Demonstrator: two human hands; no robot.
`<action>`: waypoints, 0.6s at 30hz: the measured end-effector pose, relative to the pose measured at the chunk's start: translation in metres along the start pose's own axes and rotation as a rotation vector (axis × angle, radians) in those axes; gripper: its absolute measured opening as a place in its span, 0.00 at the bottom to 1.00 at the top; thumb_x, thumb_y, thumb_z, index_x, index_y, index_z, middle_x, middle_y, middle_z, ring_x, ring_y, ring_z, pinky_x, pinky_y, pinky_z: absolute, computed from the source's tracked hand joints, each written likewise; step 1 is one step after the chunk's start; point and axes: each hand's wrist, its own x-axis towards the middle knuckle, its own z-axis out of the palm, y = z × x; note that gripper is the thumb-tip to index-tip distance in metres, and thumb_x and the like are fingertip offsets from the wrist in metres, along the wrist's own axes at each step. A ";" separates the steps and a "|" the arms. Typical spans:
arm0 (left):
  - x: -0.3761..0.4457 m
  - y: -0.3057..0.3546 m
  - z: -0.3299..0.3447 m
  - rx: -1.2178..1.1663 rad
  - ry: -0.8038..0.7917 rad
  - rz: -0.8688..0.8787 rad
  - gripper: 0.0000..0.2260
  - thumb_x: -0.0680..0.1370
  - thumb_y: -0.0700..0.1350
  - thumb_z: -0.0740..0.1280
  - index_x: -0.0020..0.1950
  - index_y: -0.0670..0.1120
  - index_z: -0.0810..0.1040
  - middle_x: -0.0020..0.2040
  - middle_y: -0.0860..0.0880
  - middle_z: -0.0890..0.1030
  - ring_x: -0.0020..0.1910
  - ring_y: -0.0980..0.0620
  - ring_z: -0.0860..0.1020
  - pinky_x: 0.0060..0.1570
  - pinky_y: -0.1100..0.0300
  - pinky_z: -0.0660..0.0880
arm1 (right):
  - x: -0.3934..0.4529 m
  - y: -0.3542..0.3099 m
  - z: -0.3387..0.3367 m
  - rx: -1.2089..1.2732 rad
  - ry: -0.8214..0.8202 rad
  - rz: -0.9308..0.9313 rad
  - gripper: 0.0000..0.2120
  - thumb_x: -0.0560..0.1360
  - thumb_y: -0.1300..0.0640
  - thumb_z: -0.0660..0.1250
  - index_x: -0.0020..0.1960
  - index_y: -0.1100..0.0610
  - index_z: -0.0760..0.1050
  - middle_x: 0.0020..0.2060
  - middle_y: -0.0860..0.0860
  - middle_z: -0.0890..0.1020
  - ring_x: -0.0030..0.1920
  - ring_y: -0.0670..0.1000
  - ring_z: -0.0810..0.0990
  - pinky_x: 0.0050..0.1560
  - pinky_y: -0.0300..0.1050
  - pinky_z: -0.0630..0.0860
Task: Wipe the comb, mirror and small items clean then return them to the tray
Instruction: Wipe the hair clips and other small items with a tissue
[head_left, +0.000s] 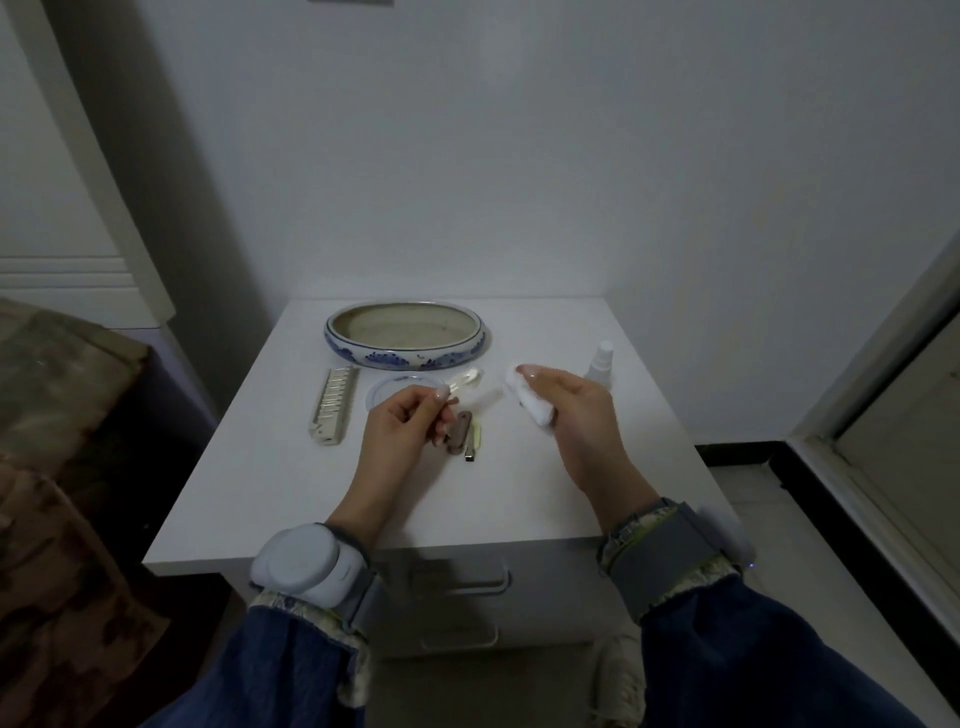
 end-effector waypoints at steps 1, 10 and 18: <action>0.001 0.000 -0.002 0.006 0.014 0.003 0.10 0.78 0.39 0.63 0.37 0.42 0.77 0.28 0.54 0.77 0.27 0.59 0.71 0.32 0.69 0.70 | 0.001 -0.001 -0.002 0.035 0.030 -0.014 0.07 0.74 0.63 0.66 0.51 0.60 0.78 0.44 0.51 0.81 0.46 0.46 0.78 0.44 0.29 0.74; -0.006 0.006 0.005 0.047 -0.044 0.025 0.10 0.78 0.38 0.62 0.37 0.39 0.75 0.28 0.52 0.76 0.26 0.59 0.71 0.31 0.70 0.70 | -0.006 0.003 0.011 0.199 -0.189 0.057 0.05 0.72 0.69 0.66 0.46 0.62 0.75 0.36 0.51 0.83 0.37 0.44 0.82 0.38 0.33 0.76; -0.009 0.002 0.001 0.200 -0.101 0.041 0.12 0.79 0.41 0.63 0.38 0.36 0.75 0.33 0.41 0.76 0.29 0.59 0.72 0.35 0.69 0.70 | -0.006 0.005 0.010 0.179 -0.212 0.104 0.07 0.73 0.70 0.63 0.42 0.61 0.75 0.37 0.53 0.81 0.35 0.43 0.81 0.36 0.32 0.75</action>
